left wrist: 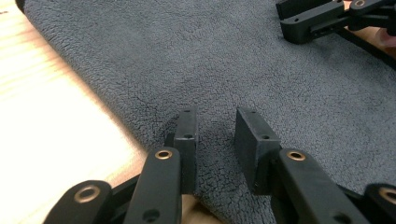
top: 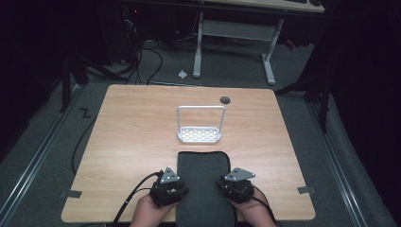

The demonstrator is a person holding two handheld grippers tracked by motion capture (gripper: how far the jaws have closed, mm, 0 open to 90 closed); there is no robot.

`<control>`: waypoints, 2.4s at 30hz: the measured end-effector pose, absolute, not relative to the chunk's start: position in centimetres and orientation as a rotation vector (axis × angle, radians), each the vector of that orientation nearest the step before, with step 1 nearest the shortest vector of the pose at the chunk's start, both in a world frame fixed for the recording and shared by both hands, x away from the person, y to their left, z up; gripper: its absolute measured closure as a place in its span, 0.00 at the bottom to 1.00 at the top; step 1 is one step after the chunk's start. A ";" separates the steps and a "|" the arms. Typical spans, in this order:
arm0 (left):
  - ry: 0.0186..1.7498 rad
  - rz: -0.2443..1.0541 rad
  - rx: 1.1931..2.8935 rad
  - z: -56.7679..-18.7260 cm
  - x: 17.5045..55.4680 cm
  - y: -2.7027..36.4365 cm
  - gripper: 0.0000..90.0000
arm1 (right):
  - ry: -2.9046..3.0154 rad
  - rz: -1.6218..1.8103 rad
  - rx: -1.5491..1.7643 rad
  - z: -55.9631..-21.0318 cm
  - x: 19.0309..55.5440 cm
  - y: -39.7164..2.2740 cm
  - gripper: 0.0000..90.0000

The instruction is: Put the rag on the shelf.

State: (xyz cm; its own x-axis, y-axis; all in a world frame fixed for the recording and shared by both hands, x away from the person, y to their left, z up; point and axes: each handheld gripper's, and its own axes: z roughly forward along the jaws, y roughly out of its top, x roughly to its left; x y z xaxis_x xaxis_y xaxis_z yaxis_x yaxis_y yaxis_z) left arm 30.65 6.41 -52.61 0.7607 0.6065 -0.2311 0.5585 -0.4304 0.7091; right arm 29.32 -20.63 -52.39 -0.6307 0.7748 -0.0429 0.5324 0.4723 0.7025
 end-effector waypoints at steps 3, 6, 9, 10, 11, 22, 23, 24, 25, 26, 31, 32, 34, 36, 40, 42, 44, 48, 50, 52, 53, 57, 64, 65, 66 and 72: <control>0.885 0.116 2.111 -52.2 31.4 6.8 0.71 | 2.354 0.963 1.080 -52.1 29.2 -20.8 0.77; 0.986 0.164 2.020 -51.8 33.5 7.8 0.60 | 2.305 1.011 1.123 -51.7 29.4 -21.6 0.77; 1.049 0.198 1.998 -52.2 35.4 7.9 0.50 | 2.298 1.007 1.154 -51.8 29.8 -22.2 0.76; 1.071 0.183 1.989 -52.5 36.3 8.0 0.47 | 2.299 1.007 1.161 -51.9 29.8 -22.3 0.76; 1.092 0.165 1.970 -52.7 36.9 8.0 0.46 | 2.298 1.007 1.166 -51.9 29.9 -22.4 0.76; 1.163 0.139 1.902 -53.4 39.8 6.7 0.62 | 2.246 1.043 1.157 -51.7 30.3 -23.1 0.73; 1.163 0.139 1.902 -53.4 39.8 6.7 0.68 | 2.246 1.043 1.157 -51.7 30.3 -23.1 0.73; 1.128 0.152 1.914 -53.6 39.6 6.4 0.75 | 2.213 1.054 1.162 -51.4 31.1 -23.0 0.70; 1.120 0.159 1.921 -53.7 39.5 6.4 0.77 | 2.202 1.066 1.167 -51.3 31.5 -23.0 0.70; 1.113 0.167 1.925 -53.7 39.4 6.3 0.80 | 2.191 1.077 1.176 -51.2 31.9 -22.9 0.68; 1.114 0.152 1.920 -53.8 39.4 6.4 0.86 | 2.185 1.007 1.251 -51.6 35.1 -22.5 0.56; 1.116 0.144 1.915 -53.8 39.5 6.5 0.86 | 2.205 0.986 1.270 -51.8 35.7 -22.5 0.55; 1.119 0.137 1.910 -53.8 39.5 6.5 0.86 | 2.209 0.957 1.311 -52.3 36.4 -22.5 0.52; 1.121 0.130 1.907 -53.8 39.5 6.6 0.86 | 2.233 0.983 1.347 -52.8 36.9 -22.7 0.51; 1.120 0.133 1.908 -53.8 39.5 6.6 0.86 | 2.255 1.014 1.353 -52.8 37.1 -22.6 0.56; 1.119 0.136 1.911 -53.8 39.5 6.6 0.86 | 2.249 1.013 1.339 -52.9 36.9 -22.3 0.63; 1.119 0.134 1.910 -53.8 39.5 6.6 0.86 | 2.250 1.027 1.341 -52.9 36.8 -22.1 0.71; 1.120 0.136 1.910 -53.8 39.4 6.6 0.86 | 2.274 1.040 1.333 -52.8 36.7 -21.8 0.85; 1.120 0.136 1.909 -53.8 39.4 6.6 0.85 | 2.278 1.033 1.310 -52.8 36.6 -21.7 0.87; 1.118 0.140 1.904 -53.8 39.3 6.7 0.85 | 2.274 1.025 1.289 -52.7 36.4 -21.7 0.87; 1.113 0.145 1.901 -53.8 39.3 6.7 0.86 | 2.268 1.025 1.286 -52.6 36.3 -21.7 0.87; 1.110 0.146 1.899 -53.8 39.3 6.7 0.87 | 2.257 1.036 1.288 -52.7 35.9 -21.7 0.87; 1.104 0.140 1.897 -53.8 39.2 6.7 0.88 | 2.238 1.039 1.265 -52.5 35.5 -21.7 0.87; 1.104 0.142 1.896 -53.7 39.2 6.8 0.89 | 2.234 1.040 1.259 -52.5 35.5 -21.7 0.87; 1.103 0.147 1.895 -53.7 39.2 6.8 0.89 | 2.231 1.042 1.254 -52.5 35.5 -21.7 0.87; 1.051 0.172 1.888 -53.6 38.8 6.7 0.90 | 2.195 1.050 1.222 -52.1 34.9 -21.5 0.87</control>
State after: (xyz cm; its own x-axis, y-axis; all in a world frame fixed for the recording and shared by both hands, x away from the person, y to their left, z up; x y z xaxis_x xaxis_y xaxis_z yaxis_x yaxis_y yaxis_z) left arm 38.75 6.75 -53.59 0.6227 0.7256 -0.2927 0.5940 -0.1949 0.7805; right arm 34.86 -21.52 -52.15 -0.5282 0.8491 0.0030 0.5352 0.3302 0.7775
